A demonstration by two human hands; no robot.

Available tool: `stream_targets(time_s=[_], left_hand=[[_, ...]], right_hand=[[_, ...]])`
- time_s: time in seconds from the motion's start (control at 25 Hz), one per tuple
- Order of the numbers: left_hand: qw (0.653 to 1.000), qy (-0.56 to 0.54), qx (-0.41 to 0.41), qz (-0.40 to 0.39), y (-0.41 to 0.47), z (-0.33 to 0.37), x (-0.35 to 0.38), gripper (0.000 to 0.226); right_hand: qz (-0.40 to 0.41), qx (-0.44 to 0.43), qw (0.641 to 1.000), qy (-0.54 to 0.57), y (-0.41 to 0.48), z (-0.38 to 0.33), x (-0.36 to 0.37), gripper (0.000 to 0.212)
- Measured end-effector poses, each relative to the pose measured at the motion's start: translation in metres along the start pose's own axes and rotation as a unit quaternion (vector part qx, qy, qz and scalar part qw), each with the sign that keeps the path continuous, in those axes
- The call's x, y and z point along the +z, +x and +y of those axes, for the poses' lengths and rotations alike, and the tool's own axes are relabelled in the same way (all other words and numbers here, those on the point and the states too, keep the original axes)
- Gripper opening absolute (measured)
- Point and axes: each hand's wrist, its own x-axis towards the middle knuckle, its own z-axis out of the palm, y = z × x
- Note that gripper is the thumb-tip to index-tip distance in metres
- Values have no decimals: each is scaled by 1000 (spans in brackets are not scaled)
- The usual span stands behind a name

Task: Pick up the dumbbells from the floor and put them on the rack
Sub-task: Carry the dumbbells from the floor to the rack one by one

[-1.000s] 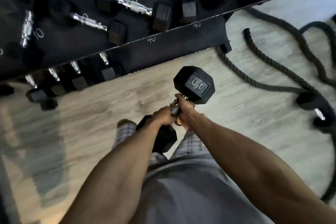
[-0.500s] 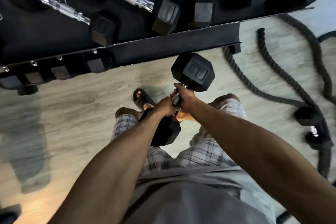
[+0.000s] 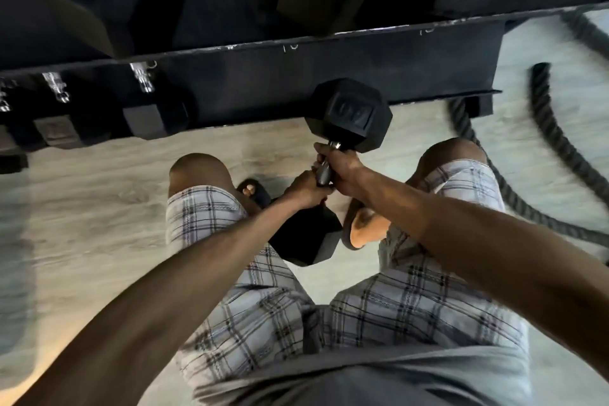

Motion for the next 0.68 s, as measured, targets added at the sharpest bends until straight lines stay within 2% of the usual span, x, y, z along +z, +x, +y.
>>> stream_targets(time_s=[0.32, 0.52, 0.68], left_hand=[[989, -142, -1, 50, 79, -20, -23, 6], [974, -198, 31, 107, 120, 2, -60, 5], [968, -198, 80, 132, 145, 27, -94, 22]], right_hand=[[-56, -74, 979, -184, 90, -19, 32, 9], [-97, -168, 953, -234, 119, -65, 62, 15], [-122, -245, 933, -235, 139, -105, 83, 12]])
